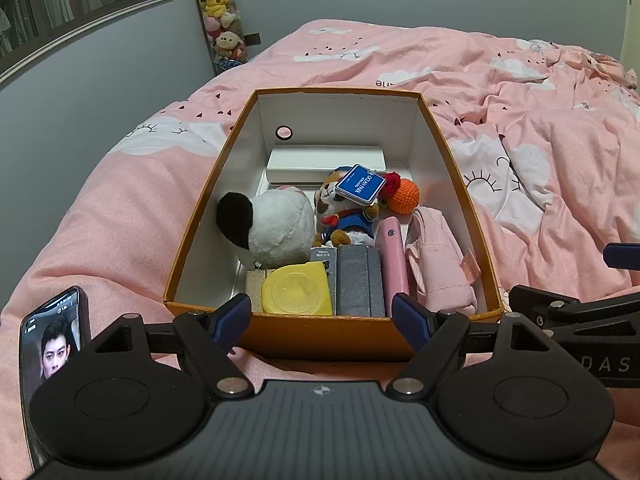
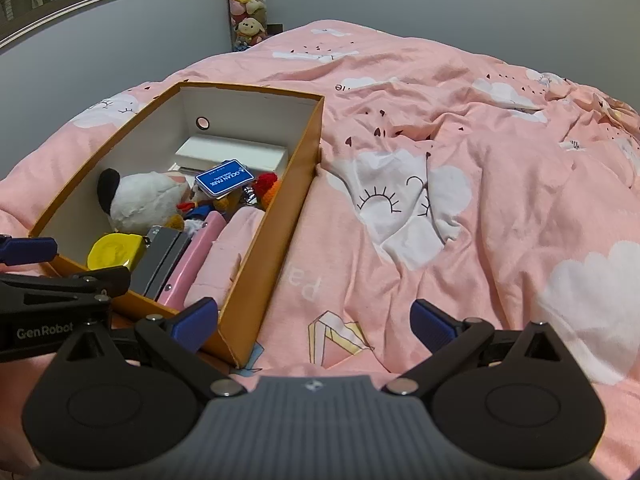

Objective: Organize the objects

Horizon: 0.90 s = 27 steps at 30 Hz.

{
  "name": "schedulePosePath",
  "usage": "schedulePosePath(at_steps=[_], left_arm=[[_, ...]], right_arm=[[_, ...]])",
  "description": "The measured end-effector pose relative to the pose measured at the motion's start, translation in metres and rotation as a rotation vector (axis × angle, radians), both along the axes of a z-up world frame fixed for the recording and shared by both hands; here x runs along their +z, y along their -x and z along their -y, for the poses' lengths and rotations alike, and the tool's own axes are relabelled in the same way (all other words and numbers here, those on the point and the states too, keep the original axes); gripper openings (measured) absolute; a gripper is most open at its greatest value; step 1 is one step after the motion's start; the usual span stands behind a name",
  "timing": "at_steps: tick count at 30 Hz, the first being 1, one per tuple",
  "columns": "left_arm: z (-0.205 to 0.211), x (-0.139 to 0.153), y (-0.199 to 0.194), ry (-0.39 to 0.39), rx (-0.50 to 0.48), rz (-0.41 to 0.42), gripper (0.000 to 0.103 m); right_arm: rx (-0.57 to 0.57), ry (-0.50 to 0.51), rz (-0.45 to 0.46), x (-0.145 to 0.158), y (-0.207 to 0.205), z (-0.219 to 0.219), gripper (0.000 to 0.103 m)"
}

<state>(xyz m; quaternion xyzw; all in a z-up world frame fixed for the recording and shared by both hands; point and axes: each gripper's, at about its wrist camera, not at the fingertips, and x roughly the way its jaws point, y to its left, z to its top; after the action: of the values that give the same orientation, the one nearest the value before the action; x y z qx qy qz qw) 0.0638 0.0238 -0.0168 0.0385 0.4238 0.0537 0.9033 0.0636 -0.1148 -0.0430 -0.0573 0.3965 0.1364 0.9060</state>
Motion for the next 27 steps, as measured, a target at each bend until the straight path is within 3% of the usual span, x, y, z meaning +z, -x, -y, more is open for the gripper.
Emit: schedulePosePath(at_steps=[27], left_arm=[[0.0003,0.0009,-0.0003,-0.002,-0.003,0.003,0.094]], right_arm=[[-0.004,-0.001,-0.007,-0.0006,-0.0011,0.0005,0.102]])
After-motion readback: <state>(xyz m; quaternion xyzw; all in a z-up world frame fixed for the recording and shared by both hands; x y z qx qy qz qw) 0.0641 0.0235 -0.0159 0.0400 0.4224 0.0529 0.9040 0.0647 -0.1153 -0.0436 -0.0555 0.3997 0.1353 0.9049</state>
